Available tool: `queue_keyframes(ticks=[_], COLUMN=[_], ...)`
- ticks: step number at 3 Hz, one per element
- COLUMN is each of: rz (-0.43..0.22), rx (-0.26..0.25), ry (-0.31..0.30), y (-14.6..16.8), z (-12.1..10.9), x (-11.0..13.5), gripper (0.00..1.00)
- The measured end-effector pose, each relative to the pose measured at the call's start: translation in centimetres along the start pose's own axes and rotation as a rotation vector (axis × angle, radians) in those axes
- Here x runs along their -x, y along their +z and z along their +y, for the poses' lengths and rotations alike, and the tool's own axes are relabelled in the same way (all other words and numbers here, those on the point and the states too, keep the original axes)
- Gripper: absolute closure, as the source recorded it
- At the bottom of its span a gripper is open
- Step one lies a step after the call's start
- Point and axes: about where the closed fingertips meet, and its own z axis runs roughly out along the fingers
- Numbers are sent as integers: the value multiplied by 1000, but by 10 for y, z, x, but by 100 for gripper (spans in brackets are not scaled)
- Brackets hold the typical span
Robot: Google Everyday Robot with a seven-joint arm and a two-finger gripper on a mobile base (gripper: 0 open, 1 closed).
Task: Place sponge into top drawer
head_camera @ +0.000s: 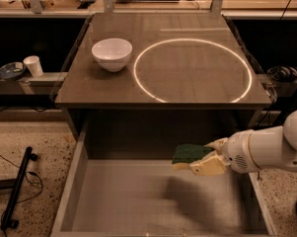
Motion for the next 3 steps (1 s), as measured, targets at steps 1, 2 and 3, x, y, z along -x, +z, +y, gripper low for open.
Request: queue_keyframes(ticks=[1, 2, 3], rz=[16, 22, 39], rx=[14, 10, -2], ry=[17, 9, 3], y=[9, 20, 35], z=[3, 4, 1], x=[-9, -14, -18], gripper=[100, 100, 100])
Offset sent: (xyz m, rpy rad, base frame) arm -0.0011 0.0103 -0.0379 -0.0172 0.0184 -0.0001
